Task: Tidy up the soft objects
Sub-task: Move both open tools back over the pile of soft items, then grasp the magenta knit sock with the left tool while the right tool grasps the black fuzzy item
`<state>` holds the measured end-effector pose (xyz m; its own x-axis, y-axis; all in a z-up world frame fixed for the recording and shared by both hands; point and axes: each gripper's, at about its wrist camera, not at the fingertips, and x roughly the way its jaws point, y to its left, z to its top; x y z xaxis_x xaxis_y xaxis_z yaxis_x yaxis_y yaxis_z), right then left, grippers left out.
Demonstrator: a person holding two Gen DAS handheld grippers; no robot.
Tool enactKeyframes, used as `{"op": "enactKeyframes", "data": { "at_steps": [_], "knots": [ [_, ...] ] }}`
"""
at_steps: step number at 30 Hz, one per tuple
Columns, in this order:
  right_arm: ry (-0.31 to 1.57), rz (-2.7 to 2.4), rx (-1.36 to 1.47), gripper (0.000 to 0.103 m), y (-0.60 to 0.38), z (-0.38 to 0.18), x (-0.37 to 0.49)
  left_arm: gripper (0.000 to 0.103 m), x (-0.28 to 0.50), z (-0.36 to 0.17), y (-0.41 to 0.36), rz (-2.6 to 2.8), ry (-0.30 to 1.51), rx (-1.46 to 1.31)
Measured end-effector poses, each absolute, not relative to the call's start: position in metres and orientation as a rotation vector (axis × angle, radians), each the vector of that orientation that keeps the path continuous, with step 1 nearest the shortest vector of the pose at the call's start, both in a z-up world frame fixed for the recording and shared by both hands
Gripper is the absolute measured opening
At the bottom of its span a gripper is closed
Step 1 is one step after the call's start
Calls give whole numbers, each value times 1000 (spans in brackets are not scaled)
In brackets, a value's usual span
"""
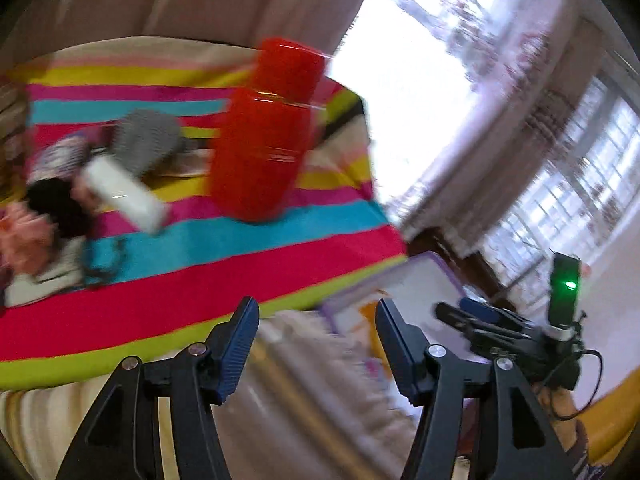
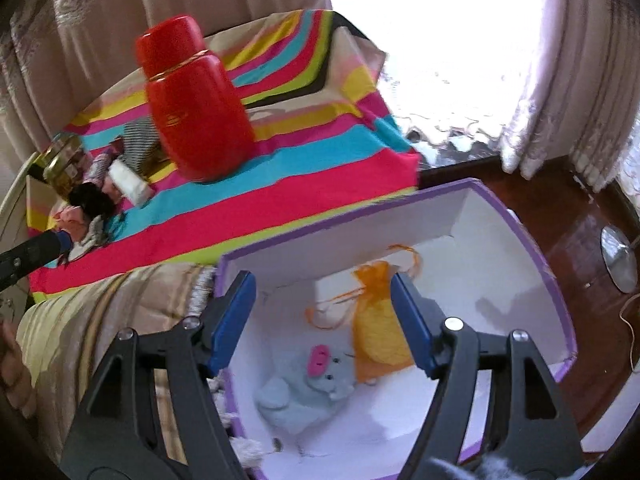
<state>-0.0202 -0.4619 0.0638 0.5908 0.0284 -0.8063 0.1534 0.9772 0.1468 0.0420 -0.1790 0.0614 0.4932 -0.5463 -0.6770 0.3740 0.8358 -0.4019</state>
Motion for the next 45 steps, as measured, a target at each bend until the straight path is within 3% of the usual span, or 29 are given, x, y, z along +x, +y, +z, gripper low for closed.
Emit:
{"op": "enactKeyframes", "data": {
  "at_steps": [19,45],
  "knots": [
    [995,214,88,73,-317,68,64,61,78,24,58,-59,926,-518],
    [1025,476,-87,73,-168,34,170,61,175,-47,106,92,1051,-537]
  ]
}}
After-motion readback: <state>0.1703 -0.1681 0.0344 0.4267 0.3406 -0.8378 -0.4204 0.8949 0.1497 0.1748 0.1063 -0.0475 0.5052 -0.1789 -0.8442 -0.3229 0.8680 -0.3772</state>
